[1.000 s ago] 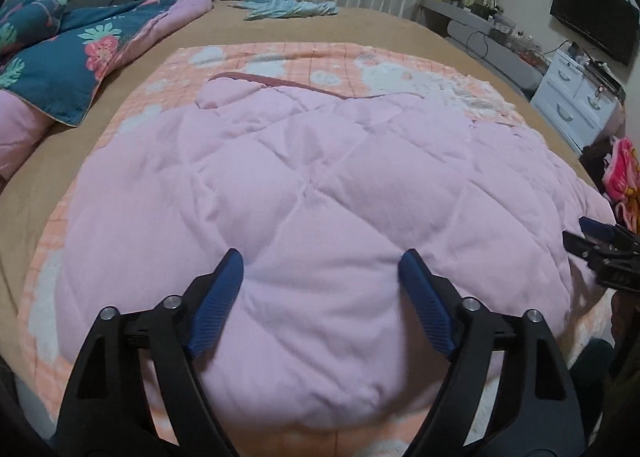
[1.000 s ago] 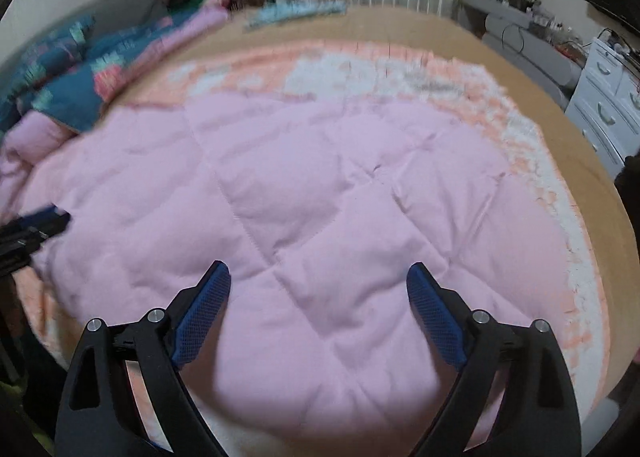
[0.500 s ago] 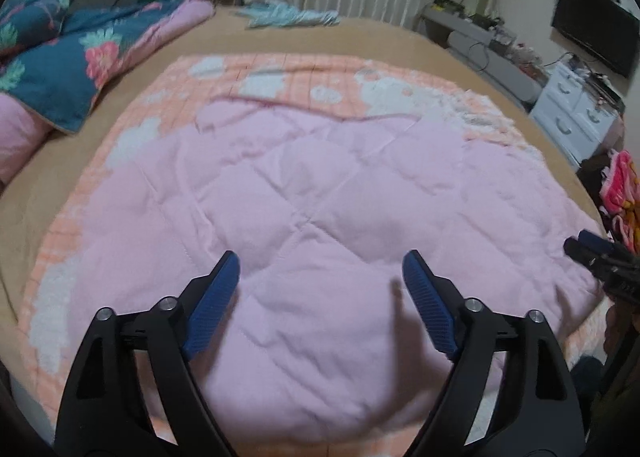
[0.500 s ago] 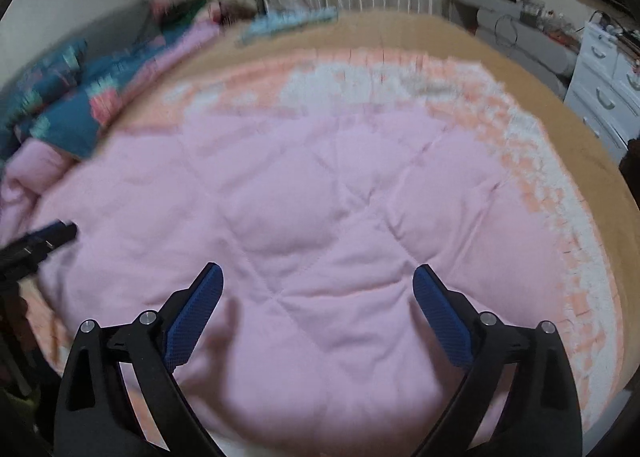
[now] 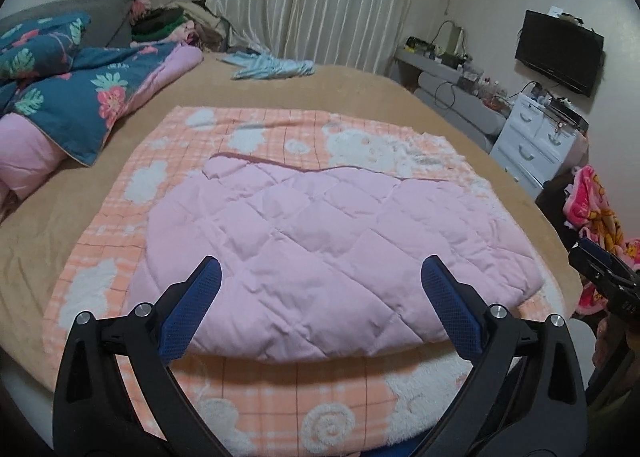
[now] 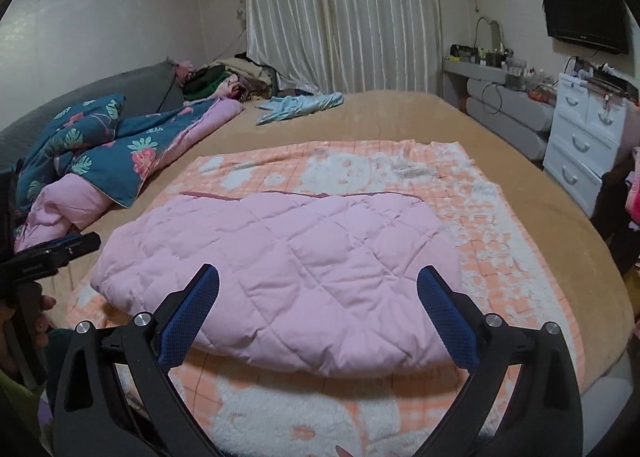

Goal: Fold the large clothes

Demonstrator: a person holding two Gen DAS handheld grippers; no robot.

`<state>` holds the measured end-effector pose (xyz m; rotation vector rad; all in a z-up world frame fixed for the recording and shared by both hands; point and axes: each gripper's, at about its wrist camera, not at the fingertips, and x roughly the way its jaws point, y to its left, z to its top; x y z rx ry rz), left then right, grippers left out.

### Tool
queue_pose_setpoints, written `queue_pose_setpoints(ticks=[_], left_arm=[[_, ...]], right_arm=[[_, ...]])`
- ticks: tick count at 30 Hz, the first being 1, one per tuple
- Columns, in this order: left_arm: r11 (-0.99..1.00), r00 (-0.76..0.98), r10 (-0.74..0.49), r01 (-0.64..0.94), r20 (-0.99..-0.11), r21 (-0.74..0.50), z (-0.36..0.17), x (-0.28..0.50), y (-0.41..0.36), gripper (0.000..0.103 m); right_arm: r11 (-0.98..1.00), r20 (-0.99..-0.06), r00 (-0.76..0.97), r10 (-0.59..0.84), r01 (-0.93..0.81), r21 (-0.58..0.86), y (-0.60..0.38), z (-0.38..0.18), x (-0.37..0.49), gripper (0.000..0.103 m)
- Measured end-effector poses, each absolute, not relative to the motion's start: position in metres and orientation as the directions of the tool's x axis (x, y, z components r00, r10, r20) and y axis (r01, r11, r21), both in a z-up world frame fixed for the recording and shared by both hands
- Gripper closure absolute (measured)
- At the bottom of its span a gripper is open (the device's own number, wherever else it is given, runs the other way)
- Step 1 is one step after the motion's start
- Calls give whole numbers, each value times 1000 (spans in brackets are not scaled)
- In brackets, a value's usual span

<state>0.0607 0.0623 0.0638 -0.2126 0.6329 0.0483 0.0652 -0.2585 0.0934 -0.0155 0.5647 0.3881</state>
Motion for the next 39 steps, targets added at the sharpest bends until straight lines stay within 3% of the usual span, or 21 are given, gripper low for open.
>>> queue_pose_setpoints(ticks=[12, 29, 39], left_arm=[[983, 808, -37, -78, -588, -168, 45, 7, 43, 9], [984, 769, -41, -80, -638, -160, 8, -15, 26, 9], [985, 773, -21, -93, -634, -147, 5, -14, 23, 9]], right_arm=[[931, -481, 807, 343, -359, 62, -263, 85, -3, 4], [926, -562, 750, 348, -369, 81, -249, 48, -23, 4], [923, -566, 746, 352, -378, 76, -243, 38, -22, 4]])
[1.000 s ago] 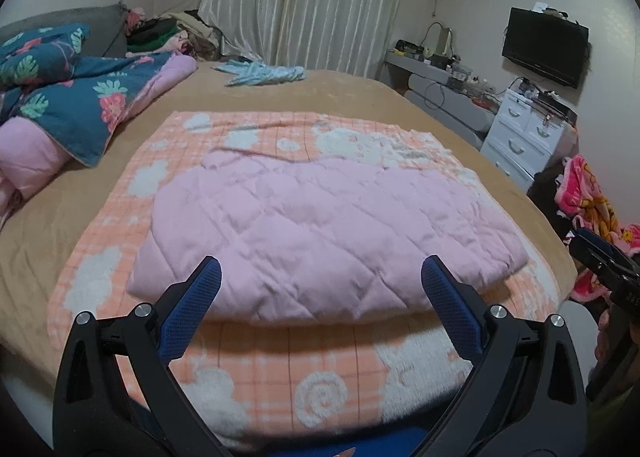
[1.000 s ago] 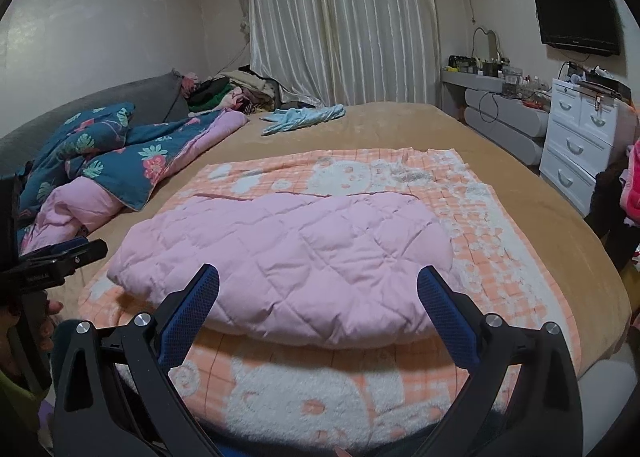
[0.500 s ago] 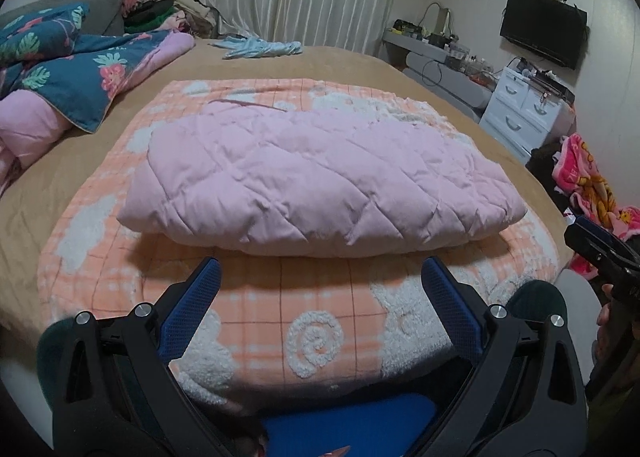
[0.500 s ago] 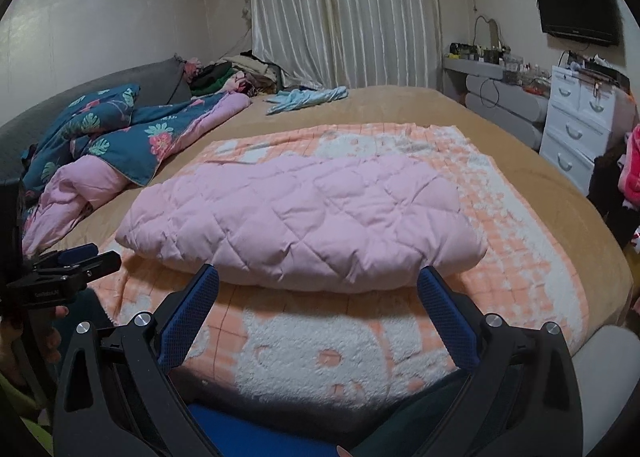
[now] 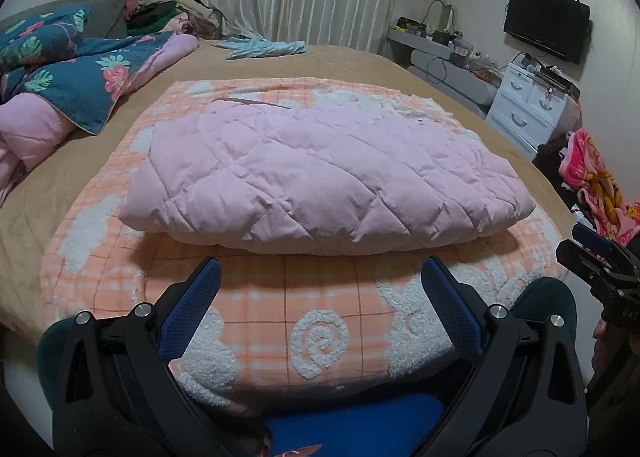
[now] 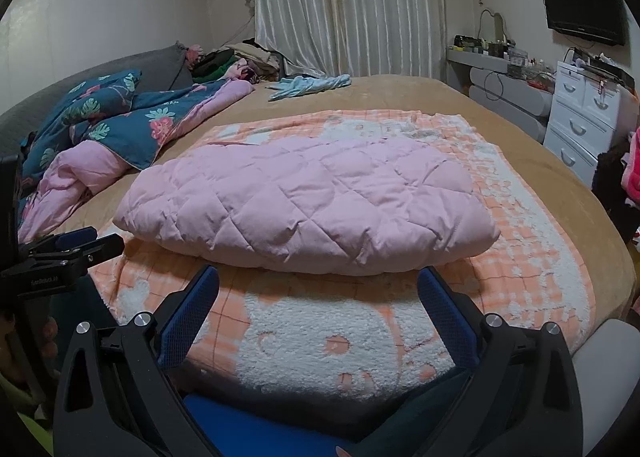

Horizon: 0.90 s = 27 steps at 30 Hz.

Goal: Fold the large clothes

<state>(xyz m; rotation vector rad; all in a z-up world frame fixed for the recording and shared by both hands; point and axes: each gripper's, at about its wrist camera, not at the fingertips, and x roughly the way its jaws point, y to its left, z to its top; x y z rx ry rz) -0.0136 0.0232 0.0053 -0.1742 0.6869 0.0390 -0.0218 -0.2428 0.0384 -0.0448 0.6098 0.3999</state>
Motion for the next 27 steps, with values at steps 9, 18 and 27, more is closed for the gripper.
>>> queue_pose_setpoints(ticks=[9, 18, 27], left_arm=[[985, 776, -10, -100, -630, -139, 5, -13, 26, 9], [987, 781, -10, -94, -624, -134, 9, -13, 28, 9], [987, 782, 0, -101, -624, -126, 11, -12, 30, 9]], right_arm=[[916, -566, 741, 361, -395, 67, -236, 37, -22, 4], [912, -571, 735, 365, -405, 63, -232, 38, -22, 4], [915, -567, 738, 364, -397, 71, -233, 40, -22, 4]])
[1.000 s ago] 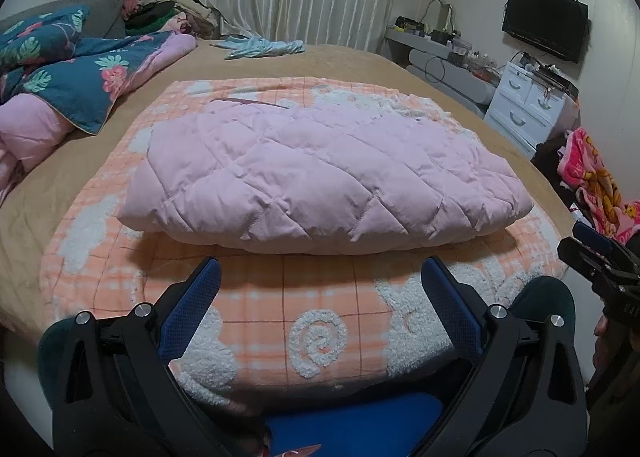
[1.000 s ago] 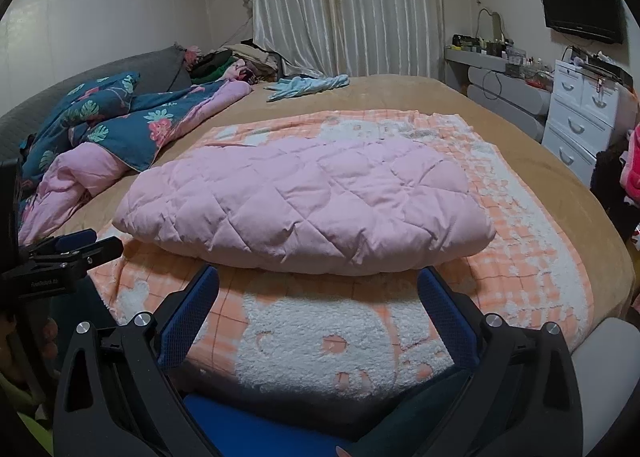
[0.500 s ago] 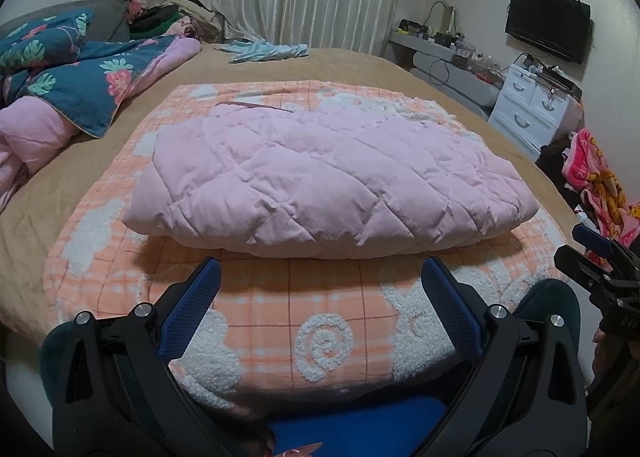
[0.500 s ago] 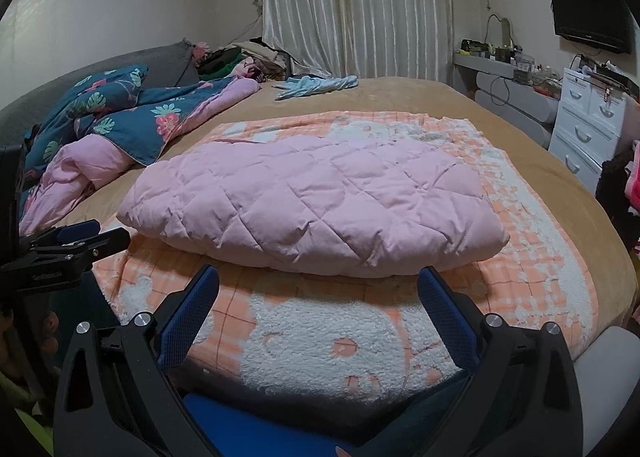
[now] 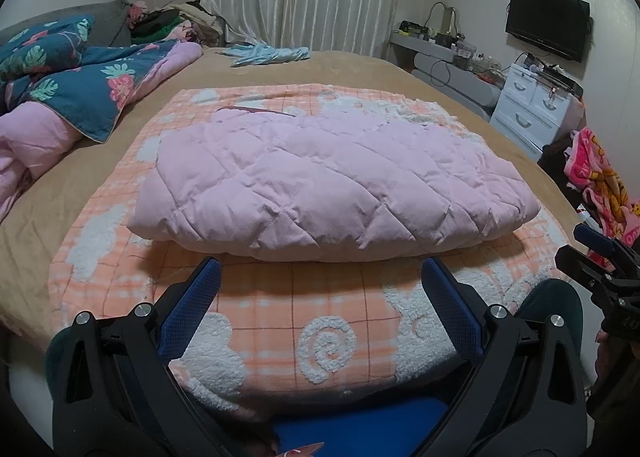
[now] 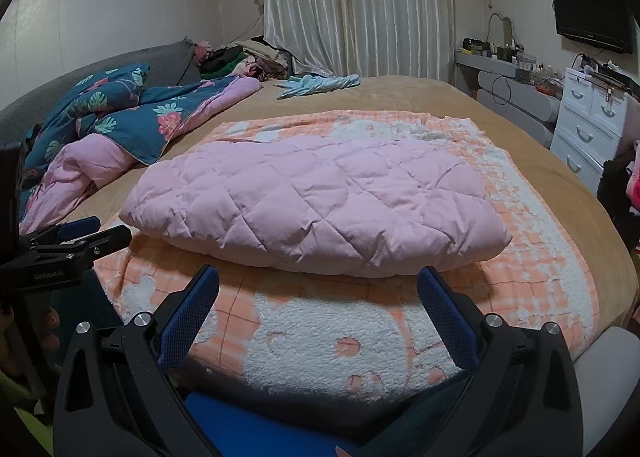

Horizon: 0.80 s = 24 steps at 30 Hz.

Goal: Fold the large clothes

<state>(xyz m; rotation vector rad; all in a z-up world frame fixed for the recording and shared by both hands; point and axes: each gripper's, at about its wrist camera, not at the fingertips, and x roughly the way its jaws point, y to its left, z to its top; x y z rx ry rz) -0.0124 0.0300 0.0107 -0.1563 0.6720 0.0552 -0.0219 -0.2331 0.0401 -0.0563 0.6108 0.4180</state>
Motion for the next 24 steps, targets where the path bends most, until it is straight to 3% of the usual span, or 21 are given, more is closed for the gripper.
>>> queue_pose_setpoints(ticks=[24], left_arm=[[987, 785, 4, -101, -620, -122, 10, -14, 33, 9]], right_arm=[[917, -572, 738, 359, -393, 69, -235, 39, -22, 4]])
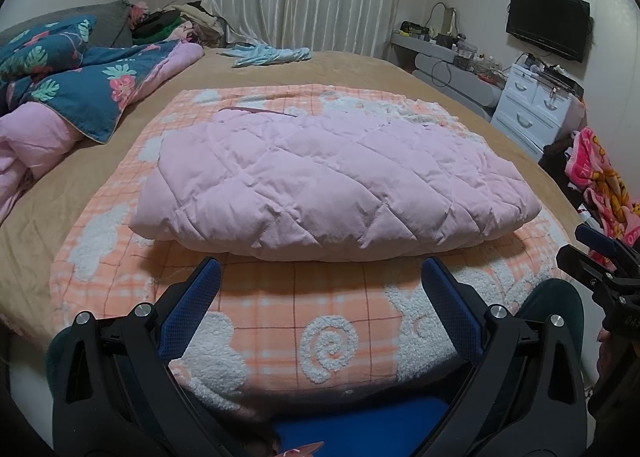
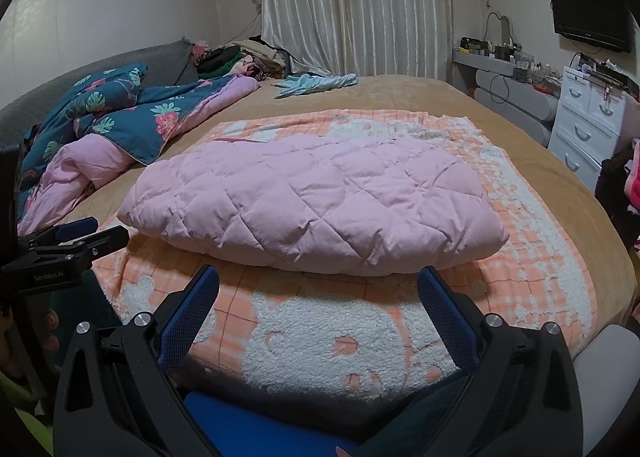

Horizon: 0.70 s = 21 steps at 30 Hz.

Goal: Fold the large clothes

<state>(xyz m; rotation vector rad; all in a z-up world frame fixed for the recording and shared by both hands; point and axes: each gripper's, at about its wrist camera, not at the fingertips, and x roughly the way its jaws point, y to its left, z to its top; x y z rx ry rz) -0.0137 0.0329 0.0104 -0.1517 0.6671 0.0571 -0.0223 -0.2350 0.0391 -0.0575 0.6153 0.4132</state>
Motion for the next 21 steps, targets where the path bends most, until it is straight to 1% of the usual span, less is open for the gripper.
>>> queue_pose_setpoints(ticks=[21], left_arm=[[987, 781, 11, -108, -624, -117, 10, -15, 32, 9]], right_arm=[[916, -575, 735, 359, -397, 65, -234, 39, -23, 4]])
